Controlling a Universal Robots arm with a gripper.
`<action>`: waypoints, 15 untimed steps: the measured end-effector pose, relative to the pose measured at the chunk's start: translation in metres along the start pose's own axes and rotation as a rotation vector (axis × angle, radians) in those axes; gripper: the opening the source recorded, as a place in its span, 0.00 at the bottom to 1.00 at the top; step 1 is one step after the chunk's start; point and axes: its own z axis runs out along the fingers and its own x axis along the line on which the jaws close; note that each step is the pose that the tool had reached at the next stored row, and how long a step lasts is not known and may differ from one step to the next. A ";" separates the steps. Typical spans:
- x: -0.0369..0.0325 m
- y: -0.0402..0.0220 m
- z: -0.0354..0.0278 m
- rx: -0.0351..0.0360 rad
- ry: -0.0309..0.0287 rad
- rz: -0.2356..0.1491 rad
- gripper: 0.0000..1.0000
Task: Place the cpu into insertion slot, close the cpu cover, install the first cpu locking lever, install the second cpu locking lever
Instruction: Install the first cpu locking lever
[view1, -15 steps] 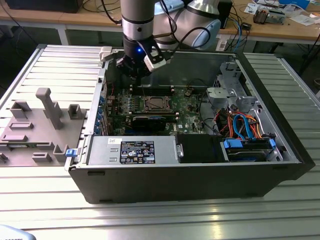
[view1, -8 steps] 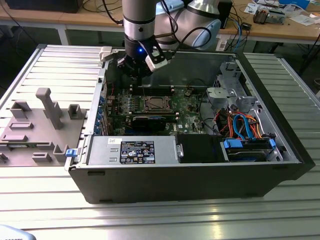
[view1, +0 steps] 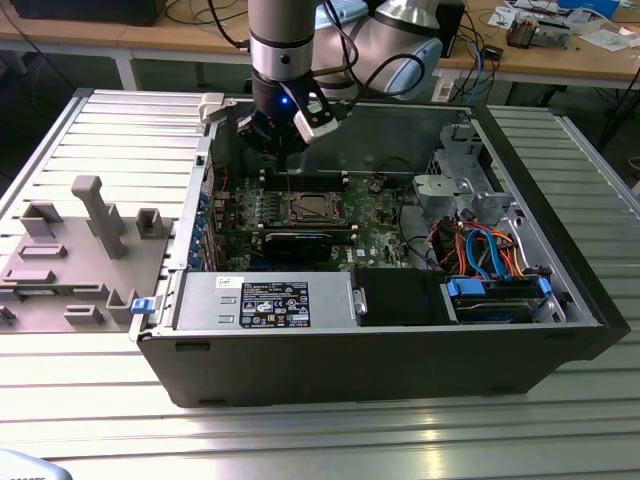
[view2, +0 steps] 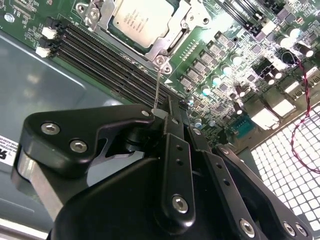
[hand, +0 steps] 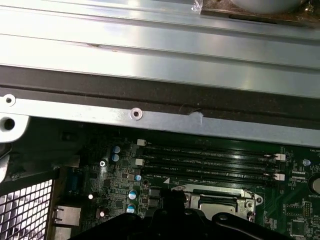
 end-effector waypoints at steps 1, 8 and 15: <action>-0.0008 -0.0001 0.0000 0.0000 0.0001 0.000 0.11; -0.0077 -0.0009 -0.0001 0.0000 0.0006 -0.002 0.11; -0.0112 -0.0012 -0.0001 -0.0001 0.0009 -0.002 0.11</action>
